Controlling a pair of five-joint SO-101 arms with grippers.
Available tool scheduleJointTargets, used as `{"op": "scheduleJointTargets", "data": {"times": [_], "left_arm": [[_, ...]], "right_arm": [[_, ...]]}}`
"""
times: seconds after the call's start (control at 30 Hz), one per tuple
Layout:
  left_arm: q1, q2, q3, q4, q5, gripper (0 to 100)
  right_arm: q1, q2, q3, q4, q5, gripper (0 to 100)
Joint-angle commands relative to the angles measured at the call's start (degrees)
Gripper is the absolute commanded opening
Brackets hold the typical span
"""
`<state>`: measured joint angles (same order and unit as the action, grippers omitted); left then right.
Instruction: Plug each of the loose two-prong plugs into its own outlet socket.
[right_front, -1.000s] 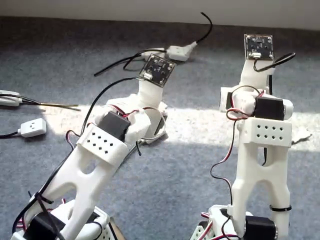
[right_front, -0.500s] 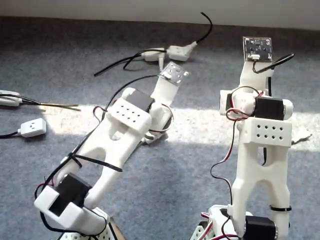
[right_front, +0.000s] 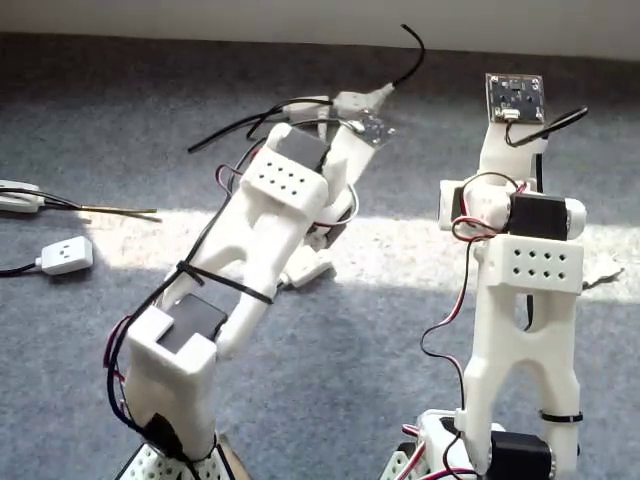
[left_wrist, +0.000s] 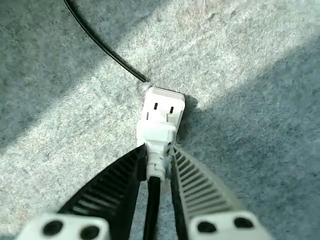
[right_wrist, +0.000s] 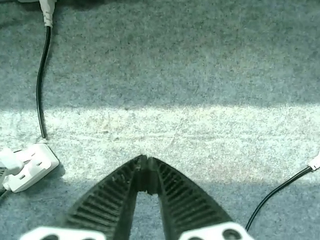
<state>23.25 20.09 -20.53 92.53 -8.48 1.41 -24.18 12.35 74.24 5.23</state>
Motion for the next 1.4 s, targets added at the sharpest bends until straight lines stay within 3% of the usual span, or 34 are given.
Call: {"op": "scheduleJointTargets", "data": {"times": [0.0,1.37], "left_arm": [[1.8,2.1,-5.2,1.6,-0.7,1],[0.0,2.7,-3.2,2.5,-5.7,1]], "right_arm": [[0.7,-1.3,-0.1,-0.2,0.0,0.7],[0.3,-1.1,-0.2,-2.3,-1.9,0.7]]}}
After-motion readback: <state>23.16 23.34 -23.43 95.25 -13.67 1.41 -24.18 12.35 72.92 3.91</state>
